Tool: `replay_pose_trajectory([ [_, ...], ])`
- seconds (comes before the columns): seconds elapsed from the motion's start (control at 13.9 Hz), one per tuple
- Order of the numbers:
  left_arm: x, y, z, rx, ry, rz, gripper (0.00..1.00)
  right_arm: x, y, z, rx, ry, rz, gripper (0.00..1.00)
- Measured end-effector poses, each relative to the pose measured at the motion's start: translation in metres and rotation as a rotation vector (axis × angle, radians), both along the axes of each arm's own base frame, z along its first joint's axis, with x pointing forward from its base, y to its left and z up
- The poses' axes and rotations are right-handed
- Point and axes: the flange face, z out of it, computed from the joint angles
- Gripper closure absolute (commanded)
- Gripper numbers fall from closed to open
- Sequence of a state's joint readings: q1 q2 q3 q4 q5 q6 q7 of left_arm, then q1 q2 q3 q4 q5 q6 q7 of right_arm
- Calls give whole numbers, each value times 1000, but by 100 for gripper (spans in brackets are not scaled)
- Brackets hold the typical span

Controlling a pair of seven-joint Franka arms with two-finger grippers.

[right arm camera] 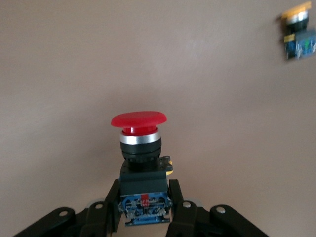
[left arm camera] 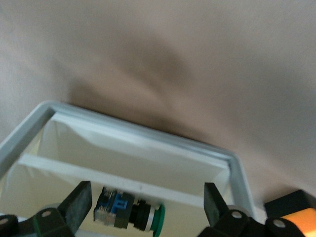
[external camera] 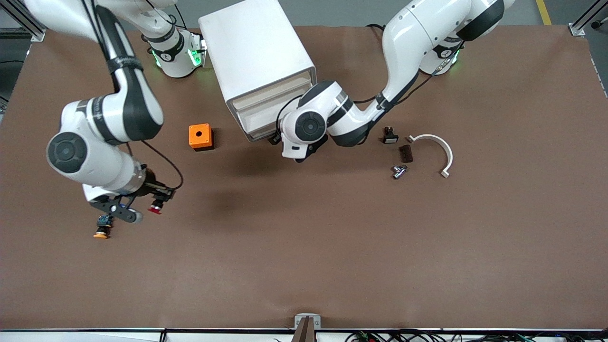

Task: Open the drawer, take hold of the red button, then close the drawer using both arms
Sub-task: 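Carry the red button out with the right gripper while the left gripper pushes the drawer, then push the drawer shut with the left gripper while the right gripper lowers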

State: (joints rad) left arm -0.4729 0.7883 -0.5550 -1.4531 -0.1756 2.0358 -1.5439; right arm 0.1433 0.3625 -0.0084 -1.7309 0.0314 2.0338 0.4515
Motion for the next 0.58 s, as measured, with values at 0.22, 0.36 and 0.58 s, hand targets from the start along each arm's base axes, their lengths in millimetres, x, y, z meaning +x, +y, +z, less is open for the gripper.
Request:
replay_pose_trajectory([
  [0.22,-30,-15,-6,31,22,-16,0,-3,-46,-56,7,-11,83,100],
  [0.36,-36,-18,-9,44,15,-26,0,-2,-63,-85,10,-1,118,100],
  [0.58,-35,-16,-10,49,18,-21,0,0,-86,-118,-5,3,163,100],
])
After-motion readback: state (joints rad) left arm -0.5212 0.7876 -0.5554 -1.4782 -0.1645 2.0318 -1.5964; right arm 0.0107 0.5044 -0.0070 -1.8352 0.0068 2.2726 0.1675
